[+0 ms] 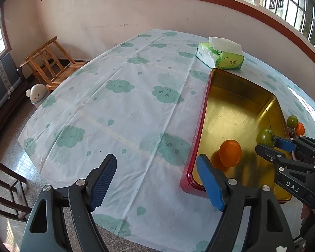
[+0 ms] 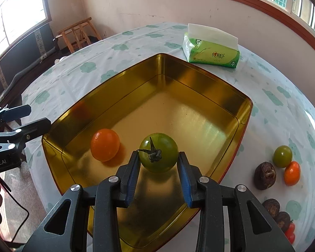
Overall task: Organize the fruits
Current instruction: 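Carry the green tomato into the tray beside the orange, open the right tool, then grasp a red tomato with the right tool while the left tool returns toward the fruit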
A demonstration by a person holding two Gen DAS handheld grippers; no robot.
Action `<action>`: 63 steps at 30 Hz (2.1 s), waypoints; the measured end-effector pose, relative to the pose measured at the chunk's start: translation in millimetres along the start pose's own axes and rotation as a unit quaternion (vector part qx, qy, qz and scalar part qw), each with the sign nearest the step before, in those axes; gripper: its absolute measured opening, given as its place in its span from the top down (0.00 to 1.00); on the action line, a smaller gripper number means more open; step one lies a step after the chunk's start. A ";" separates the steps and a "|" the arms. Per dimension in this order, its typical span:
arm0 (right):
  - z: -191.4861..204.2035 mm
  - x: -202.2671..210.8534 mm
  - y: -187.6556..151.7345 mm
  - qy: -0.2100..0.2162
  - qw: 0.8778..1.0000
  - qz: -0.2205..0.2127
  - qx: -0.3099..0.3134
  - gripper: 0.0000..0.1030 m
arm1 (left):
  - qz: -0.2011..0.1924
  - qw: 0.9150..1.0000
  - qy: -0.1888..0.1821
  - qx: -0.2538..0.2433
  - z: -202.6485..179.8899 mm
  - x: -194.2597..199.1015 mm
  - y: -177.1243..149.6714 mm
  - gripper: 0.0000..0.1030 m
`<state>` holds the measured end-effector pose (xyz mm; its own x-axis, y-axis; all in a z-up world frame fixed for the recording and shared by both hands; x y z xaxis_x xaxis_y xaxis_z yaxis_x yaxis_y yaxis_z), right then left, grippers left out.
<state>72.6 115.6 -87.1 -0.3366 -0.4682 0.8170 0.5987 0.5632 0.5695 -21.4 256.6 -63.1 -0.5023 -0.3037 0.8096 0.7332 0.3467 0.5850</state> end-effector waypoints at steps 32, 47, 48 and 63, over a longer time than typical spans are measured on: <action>4.0 -8.6 -4.0 -0.022 0.999 0.019 0.034 0.62 | 0.004 0.999 -0.017 0.028 8.4 5.8 -4.0 0.26; -16.8 56.5 -7.1 -0.008 0.997 -0.071 -0.015 0.36 | -0.010 0.999 -0.034 0.012 -12.7 23.3 0.6 0.26; -21.6 62.8 -10.9 -0.012 0.997 -0.075 -0.021 0.36 | -0.011 0.999 -0.037 0.008 -16.5 24.8 0.9 0.26; -153.7 142.9 -118.6 -0.114 0.977 -0.081 -0.160 0.38 | -0.022 0.990 -0.112 -0.079 -112.2 49.8 -8.4 0.27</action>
<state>65.2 -122.8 -51.8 -0.5768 -0.3496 0.7383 0.7087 0.2352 0.6651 -1.2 139.0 -33.1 -0.6116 -0.1050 0.7841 0.7618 0.1891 0.6196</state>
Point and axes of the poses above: each gripper's, at about its wrist camera, not at the fingertips, and x roughly against the way its jaws point, z to its left, y to its top, the point moved 5 cm from there along -x, roughly the way its jaws point, and after that the axes turned 5 degrees about y, right-handed, at the moved point
